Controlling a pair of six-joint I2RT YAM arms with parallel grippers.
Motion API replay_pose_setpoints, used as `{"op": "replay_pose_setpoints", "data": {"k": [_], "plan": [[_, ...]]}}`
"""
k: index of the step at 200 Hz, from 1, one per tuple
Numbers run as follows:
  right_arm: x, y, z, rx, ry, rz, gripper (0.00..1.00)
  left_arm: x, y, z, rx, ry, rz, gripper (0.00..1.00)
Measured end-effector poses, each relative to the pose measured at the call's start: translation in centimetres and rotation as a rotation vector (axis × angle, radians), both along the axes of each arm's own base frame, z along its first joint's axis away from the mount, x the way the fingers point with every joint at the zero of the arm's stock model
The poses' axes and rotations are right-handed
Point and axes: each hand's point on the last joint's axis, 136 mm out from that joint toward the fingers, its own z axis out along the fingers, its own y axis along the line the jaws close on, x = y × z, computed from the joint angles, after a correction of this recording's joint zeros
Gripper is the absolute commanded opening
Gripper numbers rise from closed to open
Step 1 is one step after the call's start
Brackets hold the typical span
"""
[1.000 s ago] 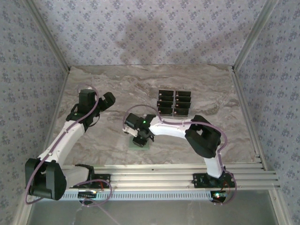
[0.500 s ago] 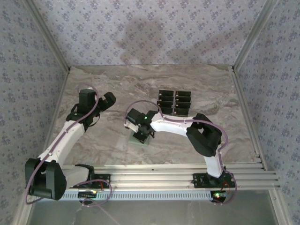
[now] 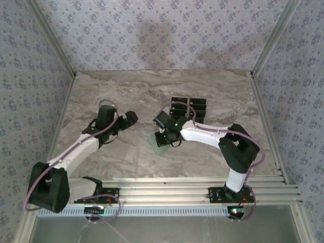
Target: Put the credit cards into the card holder
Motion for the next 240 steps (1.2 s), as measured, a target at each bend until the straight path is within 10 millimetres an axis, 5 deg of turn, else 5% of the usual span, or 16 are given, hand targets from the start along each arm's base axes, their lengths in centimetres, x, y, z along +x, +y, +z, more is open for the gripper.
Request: {"op": "replay_pose_setpoints", "data": {"k": [31,67,125,240], "plan": [[-0.8,-0.7,-1.6,0.032,0.054,-0.102,0.0,-1.0,-3.0,-2.3,-0.01,0.031,-0.07,0.96],[-0.3,-0.9,0.3,0.132,0.043,-0.181,0.0,-1.4,-5.3,-4.1,-0.019,0.046,-0.116,0.94],[1.1,-1.3,3.7,0.251,0.003,-0.247,0.0,-0.9,-8.2,-3.3,-0.075,-0.022,-0.163,0.94],[1.6,-1.1,6.0,0.364,0.002,-0.286,0.0,-0.4,-12.1,-2.5,-0.208,-0.094,-0.184,0.85]]}}
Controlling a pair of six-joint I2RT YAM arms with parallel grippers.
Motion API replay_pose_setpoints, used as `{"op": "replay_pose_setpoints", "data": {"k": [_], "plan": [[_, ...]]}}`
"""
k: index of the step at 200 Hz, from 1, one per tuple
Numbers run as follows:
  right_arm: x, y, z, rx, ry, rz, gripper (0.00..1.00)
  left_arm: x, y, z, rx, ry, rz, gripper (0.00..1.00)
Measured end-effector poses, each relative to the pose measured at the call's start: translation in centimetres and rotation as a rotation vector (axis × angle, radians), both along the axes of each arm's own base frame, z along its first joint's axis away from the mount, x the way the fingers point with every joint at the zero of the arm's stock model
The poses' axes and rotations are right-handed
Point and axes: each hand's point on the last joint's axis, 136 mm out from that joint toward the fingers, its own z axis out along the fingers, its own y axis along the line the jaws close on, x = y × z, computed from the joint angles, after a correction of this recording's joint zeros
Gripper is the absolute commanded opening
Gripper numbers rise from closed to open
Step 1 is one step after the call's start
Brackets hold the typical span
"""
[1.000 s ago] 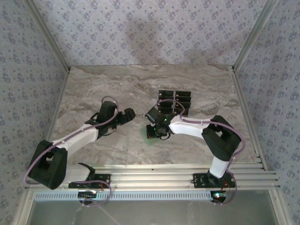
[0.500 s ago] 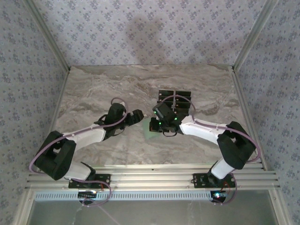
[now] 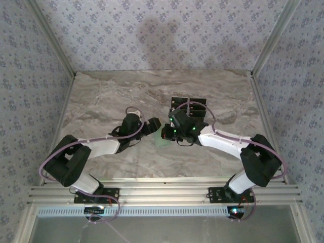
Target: Put the credit cards into the card holder
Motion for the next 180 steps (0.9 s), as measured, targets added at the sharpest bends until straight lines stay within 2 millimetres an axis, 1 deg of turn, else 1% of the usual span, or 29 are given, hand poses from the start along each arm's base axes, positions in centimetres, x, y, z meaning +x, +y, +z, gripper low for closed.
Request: {"op": "replay_pose_setpoints", "data": {"k": [17,46,73,100,132,154,180], "plan": [[0.0,0.1,0.1,0.006,0.0,-0.001,0.0,0.0,-0.5,0.5,-0.027,-0.012,-0.002,0.8],[0.1,0.2,0.2,0.012,-0.001,-0.004,0.0,0.0,-1.1,0.6,-0.056,-0.008,0.0,0.58],[0.1,0.1,0.1,0.012,0.0,-0.007,0.0,0.0,-1.4,0.2,-0.062,0.004,0.002,0.32],[0.1,-0.4,-0.4,0.0,0.006,-0.017,0.0,-0.1,-1.6,0.2,-0.07,0.008,0.002,0.0],[0.2,-1.5,-0.4,-0.027,-0.015,-0.051,0.0,-0.1,-1.6,0.2,-0.061,-0.001,-0.005,0.0],[0.7,-3.7,-0.7,-0.065,-0.027,-0.11,0.0,0.0,-1.5,0.1,-0.051,-0.011,-0.004,0.0],[0.9,-6.3,-1.6,-0.105,-0.021,-0.169,0.0,-0.1,-1.3,0.0,-0.039,-0.019,-0.007,0.0]]}}
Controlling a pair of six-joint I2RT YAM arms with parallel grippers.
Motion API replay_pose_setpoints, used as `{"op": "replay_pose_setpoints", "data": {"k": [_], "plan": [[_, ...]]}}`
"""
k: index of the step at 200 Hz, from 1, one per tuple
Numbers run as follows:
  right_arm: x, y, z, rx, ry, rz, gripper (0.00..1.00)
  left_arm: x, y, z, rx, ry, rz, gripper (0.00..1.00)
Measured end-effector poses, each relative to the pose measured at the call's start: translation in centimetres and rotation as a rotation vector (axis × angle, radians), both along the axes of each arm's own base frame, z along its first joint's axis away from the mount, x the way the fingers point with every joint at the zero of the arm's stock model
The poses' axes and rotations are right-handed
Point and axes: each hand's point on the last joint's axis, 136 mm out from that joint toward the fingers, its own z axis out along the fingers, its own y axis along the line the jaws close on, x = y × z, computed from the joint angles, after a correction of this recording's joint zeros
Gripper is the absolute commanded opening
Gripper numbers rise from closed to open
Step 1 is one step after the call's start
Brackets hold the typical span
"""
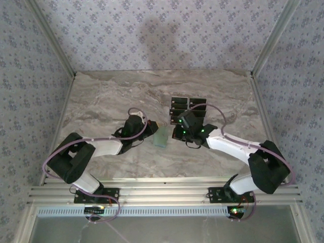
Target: Put the credit cards into the card holder
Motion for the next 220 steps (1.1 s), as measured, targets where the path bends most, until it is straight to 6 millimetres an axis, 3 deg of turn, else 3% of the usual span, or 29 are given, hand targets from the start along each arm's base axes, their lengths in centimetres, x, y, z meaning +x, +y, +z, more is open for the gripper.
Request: {"op": "replay_pose_setpoints", "data": {"k": [12,28,38,79,119,171,189,220], "plan": [[-0.2,-0.5,-0.3,-0.005,0.003,-0.007,0.01,0.0,0.0,0.0,0.004,-0.004,0.0,0.0],[-0.3,-0.1,0.0,-0.001,-0.005,0.01,0.34,0.1,0.0,0.0,0.006,-0.008,-0.001,0.0],[-0.5,0.4,0.2,0.003,-0.01,0.029,0.44,0.1,0.0,0.0,0.006,-0.008,-0.001,0.0],[-0.4,4.0,2.4,0.029,-0.054,0.114,0.52,0.1,0.0,0.1,0.005,-0.009,-0.001,0.0],[0.0,5.9,1.6,0.008,-0.042,0.146,0.52,0.1,0.0,0.1,0.005,-0.009,-0.002,0.0],[0.5,6.1,-0.4,-0.039,-0.013,0.135,0.49,0.1,0.1,0.0,0.007,-0.009,0.003,0.0],[0.8,6.1,-0.7,-0.046,-0.011,0.13,0.42,0.2,0.2,0.0,0.011,-0.01,0.012,0.0],[1.1,6.0,-1.4,-0.053,0.0,0.124,0.17,0.2,0.2,0.2,0.007,-0.015,0.01,0.0]]}}
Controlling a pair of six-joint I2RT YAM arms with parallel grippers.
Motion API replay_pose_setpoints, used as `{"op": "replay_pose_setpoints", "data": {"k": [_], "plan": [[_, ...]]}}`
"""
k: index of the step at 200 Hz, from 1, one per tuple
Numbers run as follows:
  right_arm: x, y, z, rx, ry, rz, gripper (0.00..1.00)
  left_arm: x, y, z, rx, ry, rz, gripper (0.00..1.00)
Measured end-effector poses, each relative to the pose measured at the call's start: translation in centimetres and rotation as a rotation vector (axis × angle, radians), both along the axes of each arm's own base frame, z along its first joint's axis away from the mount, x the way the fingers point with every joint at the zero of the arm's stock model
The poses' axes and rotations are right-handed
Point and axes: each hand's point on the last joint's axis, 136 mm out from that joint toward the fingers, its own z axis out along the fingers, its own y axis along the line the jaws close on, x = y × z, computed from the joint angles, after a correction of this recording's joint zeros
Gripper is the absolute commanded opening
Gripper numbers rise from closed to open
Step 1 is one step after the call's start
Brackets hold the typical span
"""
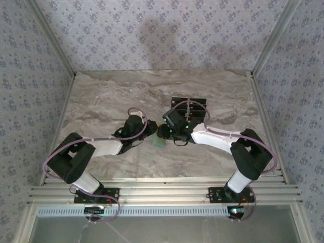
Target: Put the credit cards into the card holder
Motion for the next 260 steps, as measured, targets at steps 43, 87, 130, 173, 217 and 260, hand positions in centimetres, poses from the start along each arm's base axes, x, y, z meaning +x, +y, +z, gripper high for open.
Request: {"op": "replay_pose_setpoints", "data": {"k": [43,87,130,173,217,260], "plan": [[0.0,-0.1,-0.1,0.044,-0.004,-0.001,0.0,-0.2,-0.1,0.0,0.0,0.001,-0.005,0.0],[-0.5,-4.9,-2.4,-0.015,0.042,-0.081,0.0,-0.3,0.0,0.6,-0.011,-0.012,-0.005,0.0],[-0.8,-4.8,0.5,0.043,-0.002,-0.064,0.0,-0.4,0.1,0.4,0.002,-0.014,-0.007,0.26],[-1.8,-4.2,3.2,0.088,-0.037,-0.014,0.0,-0.9,1.3,-1.1,0.055,0.007,0.013,0.68],[-2.7,-3.4,3.8,0.109,-0.039,0.035,0.0,-1.7,2.7,-1.7,0.148,0.014,0.015,0.77],[-3.0,-2.8,4.5,0.129,-0.041,0.055,0.0,-2.6,3.5,-1.6,0.221,0.001,-0.017,0.79]]}}
